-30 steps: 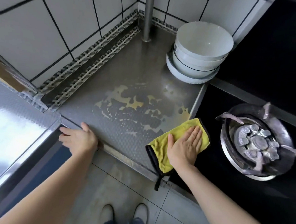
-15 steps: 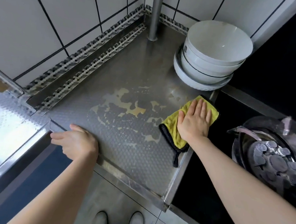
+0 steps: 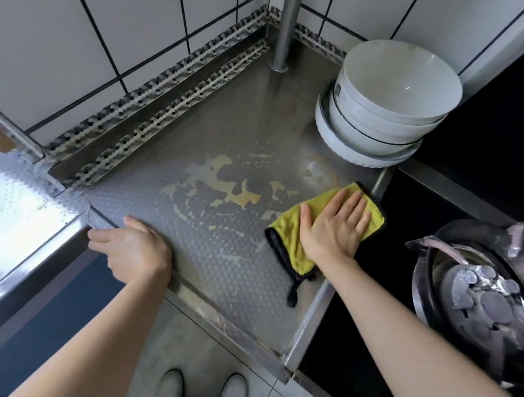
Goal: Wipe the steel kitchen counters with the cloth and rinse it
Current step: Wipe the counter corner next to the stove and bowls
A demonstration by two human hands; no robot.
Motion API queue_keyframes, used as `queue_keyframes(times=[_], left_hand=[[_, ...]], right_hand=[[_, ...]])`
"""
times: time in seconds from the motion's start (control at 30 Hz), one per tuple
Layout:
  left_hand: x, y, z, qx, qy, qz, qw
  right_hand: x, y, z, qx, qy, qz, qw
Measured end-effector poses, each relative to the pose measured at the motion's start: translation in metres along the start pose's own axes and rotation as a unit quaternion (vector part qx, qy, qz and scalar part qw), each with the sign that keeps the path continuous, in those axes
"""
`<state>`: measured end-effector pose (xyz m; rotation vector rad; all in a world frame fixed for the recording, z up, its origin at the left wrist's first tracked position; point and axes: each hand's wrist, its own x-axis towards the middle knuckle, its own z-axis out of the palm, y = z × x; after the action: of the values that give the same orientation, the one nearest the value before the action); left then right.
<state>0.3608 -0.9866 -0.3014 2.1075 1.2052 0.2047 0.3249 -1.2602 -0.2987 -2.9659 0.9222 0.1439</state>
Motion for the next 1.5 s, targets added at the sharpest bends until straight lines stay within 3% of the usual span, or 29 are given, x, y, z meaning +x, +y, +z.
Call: queue_keyframes(times=[0.2, 0.43, 0.6, 0.83, 1.1, 1.27, 1.5], left_hand=[[0.004, -0.002, 0.003, 0.003, 0.003, -0.002, 1.000], [0.004, -0.003, 0.003, 0.009, 0.008, 0.002, 1.000], [0.003, -0.003, 0.003, 0.019, 0.012, 0.006, 1.000], [0.004, -0.005, 0.004, 0.024, 0.017, 0.010, 1.000], [0.003, 0.000, 0.000, 0.028, 0.001, 0.015, 0.999], [0.001, -0.001, -0.009, 0.032, -0.042, 0.020, 0.998], [0.009, -0.009, -0.050, 0.105, -0.178, 0.103, 0.973]], right_hand=[[0.055, -0.006, 0.005, 0.021, 0.023, -0.032, 0.999], [-0.010, -0.008, 0.001, 0.023, -0.012, -0.136, 0.990], [-0.072, -0.011, 0.009, 0.025, -0.027, -0.102, 0.994], [0.000, -0.031, 0.002, 0.067, -0.033, 0.007, 0.997], [-0.028, -0.015, 0.007, 0.040, -0.006, -0.049, 0.998], [-0.093, -0.017, 0.011, 0.009, 0.003, -0.071, 0.997], [-0.149, -0.029, 0.009, -0.007, 0.010, -0.038, 0.999]])
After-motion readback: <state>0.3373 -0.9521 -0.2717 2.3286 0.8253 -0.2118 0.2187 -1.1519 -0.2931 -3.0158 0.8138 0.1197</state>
